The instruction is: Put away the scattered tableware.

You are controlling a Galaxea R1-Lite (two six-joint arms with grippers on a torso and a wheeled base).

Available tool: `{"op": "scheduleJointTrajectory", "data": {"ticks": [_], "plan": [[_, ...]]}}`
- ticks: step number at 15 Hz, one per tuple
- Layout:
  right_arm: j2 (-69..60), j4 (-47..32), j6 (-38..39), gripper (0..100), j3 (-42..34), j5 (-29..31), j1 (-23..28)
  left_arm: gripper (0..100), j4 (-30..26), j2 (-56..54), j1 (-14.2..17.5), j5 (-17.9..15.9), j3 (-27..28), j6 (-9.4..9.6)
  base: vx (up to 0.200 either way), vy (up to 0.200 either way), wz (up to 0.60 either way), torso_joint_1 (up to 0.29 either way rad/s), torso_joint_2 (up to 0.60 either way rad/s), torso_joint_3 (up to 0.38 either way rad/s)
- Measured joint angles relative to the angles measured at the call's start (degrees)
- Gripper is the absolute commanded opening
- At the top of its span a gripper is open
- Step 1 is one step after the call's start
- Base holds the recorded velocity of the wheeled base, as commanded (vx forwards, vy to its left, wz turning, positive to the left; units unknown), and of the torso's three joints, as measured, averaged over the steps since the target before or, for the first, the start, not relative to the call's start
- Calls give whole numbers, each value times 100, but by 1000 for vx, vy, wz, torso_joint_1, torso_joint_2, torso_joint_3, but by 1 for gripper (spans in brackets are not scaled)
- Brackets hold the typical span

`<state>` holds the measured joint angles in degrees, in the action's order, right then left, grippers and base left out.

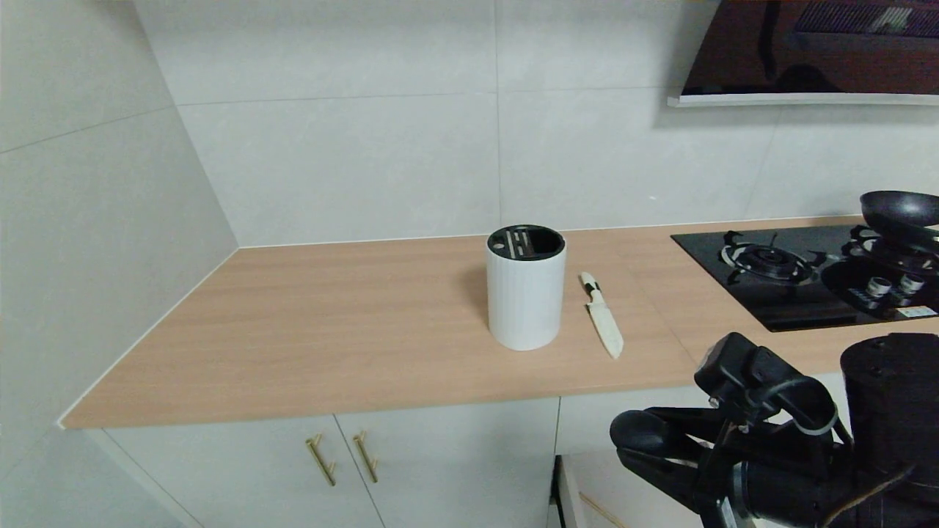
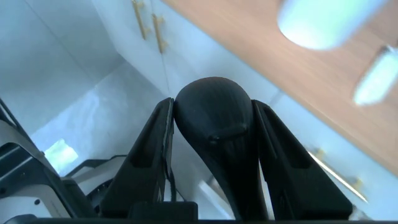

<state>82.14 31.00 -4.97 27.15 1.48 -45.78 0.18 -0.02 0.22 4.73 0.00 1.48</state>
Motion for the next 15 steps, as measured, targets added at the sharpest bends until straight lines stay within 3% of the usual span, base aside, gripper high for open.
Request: {"op": "scheduleJointTrajectory", "data": {"ticks": [4,11,15], "plan": [[0,4,-2,0,-15,5,2,100,-5,0,2,-2,0,-44,-200,-50,0,5,2,0],[72,9,-2,0,11,2,11,100,-7,0,-4,5,0,-35,0,-200,0,2,-2,3],[151,1,-2,0,13,2,9,100,2,0,-1,11,0,-227,0,0,0,0,0,0]]}}
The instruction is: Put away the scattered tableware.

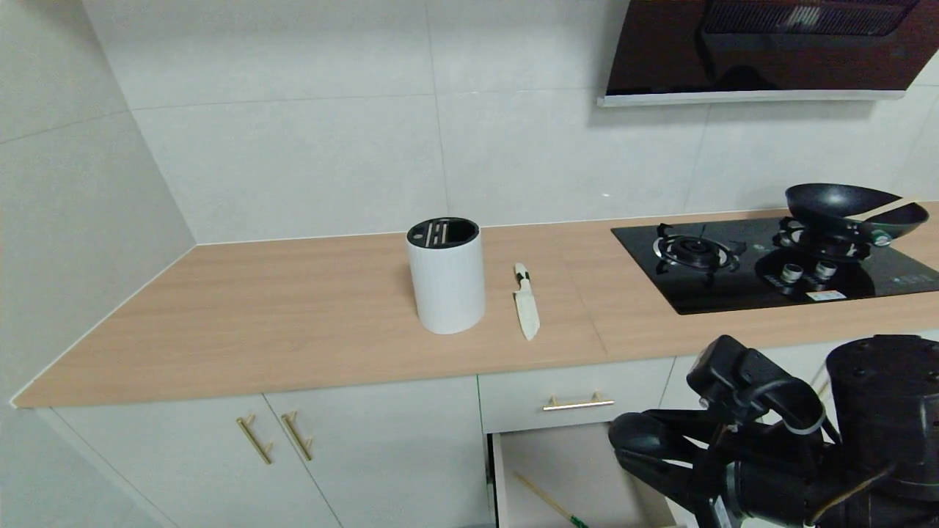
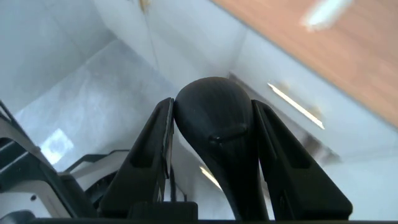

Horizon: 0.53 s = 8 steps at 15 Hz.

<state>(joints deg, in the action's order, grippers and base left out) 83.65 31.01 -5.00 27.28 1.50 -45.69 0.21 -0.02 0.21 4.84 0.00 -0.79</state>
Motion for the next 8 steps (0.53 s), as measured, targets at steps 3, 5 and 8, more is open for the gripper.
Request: {"op": "scheduleJointTrajectory", "data": {"ticks": [3,5,8], "plan": [[74,0,-11,0,0,-2,-4,100,11,0,1,9,0,-54,0,0,0,0,0,0],[116,0,-138,0,2,0,0,100,12,0,4,9,0,-51,0,0,0,0,0,0],[171,7,-162,0,5,0,0,100,12,0,4,11,0,-51,0,0,0,0,0,0]]}}
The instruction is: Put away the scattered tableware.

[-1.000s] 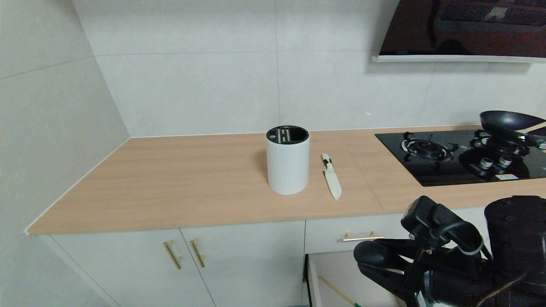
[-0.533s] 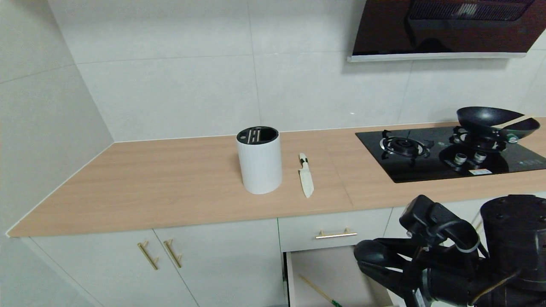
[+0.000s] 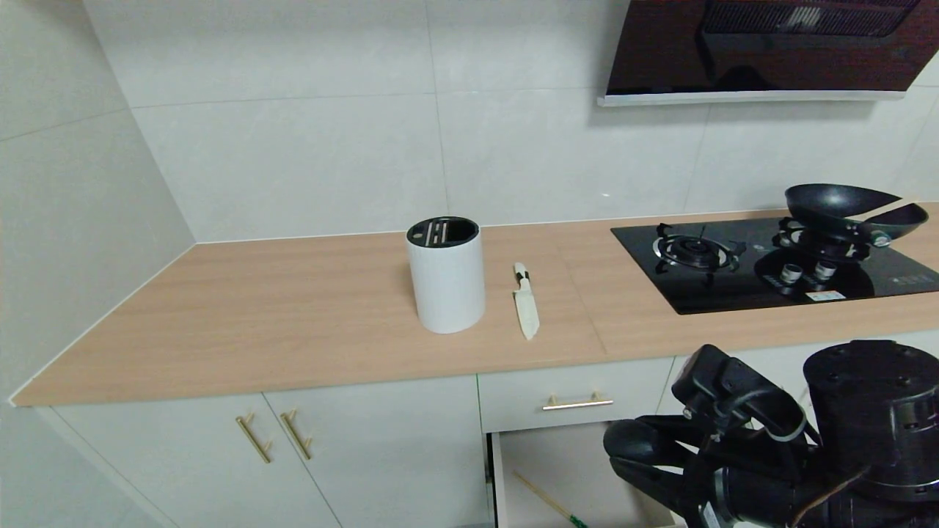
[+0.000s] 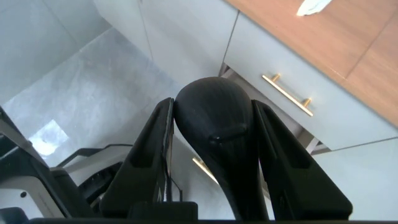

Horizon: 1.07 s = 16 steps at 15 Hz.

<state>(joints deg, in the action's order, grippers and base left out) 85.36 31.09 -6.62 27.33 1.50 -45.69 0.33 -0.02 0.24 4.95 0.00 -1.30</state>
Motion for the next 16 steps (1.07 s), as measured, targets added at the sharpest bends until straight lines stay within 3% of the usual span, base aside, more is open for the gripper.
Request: {"op": "scheduleJointTrajectory", "data": {"ticks": [16], "plan": [[146,9,151,0,141,-155,168,100,0,0,0,-2,0,0,0,0,0,0,0,0]]}}
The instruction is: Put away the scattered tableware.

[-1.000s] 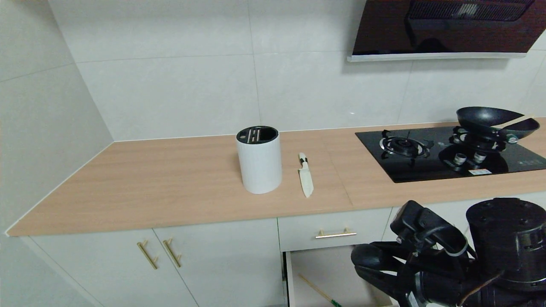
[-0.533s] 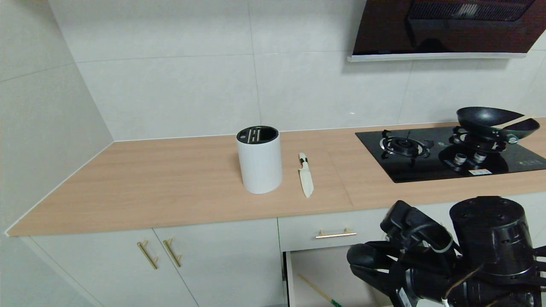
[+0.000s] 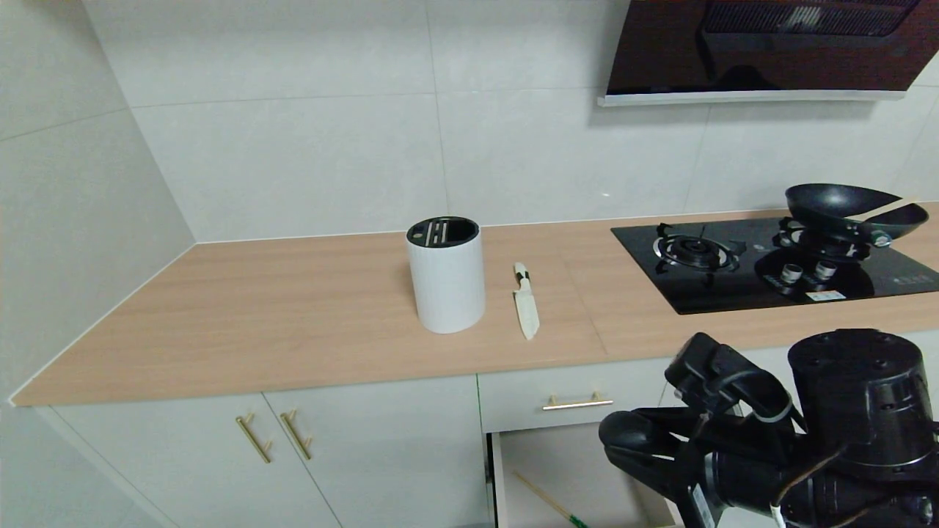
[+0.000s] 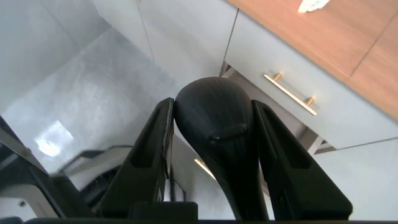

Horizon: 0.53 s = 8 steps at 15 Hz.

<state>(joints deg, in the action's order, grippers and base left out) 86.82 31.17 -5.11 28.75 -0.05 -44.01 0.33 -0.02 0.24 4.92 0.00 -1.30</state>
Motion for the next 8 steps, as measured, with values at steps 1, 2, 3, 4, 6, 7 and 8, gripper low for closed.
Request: {"op": "scheduleJointTrajectory", "data": {"ticks": [1,2,3,4,6,7,8], "plan": [[-46,0,-94,0,-107,-68,66,100,0,0,0,0,0,2,0,0,0,0,0,0],[-102,-33,-288,0,-310,-123,158,100,-1,0,0,2,0,0,0,0,0,0,0,0],[-151,-128,-573,0,-521,-118,228,100,-1,0,0,0,0,0,0,0,0,0,0,0],[-174,-260,-775,0,-649,-82,269,100,0,0,0,2,0,2,0,0,0,0,0,0],[-129,-339,-1085,0,-625,-11,358,100,-1,0,-4,2,0,0,0,0,0,0,0,0],[-77,-334,-1215,0,-479,0,402,100,-1,0,0,2,0,0,0,0,0,0,0,0],[-28,-336,-1268,0,-315,18,435,100,-1,0,0,0,0,0,0,0,0,0,0,0]]}}
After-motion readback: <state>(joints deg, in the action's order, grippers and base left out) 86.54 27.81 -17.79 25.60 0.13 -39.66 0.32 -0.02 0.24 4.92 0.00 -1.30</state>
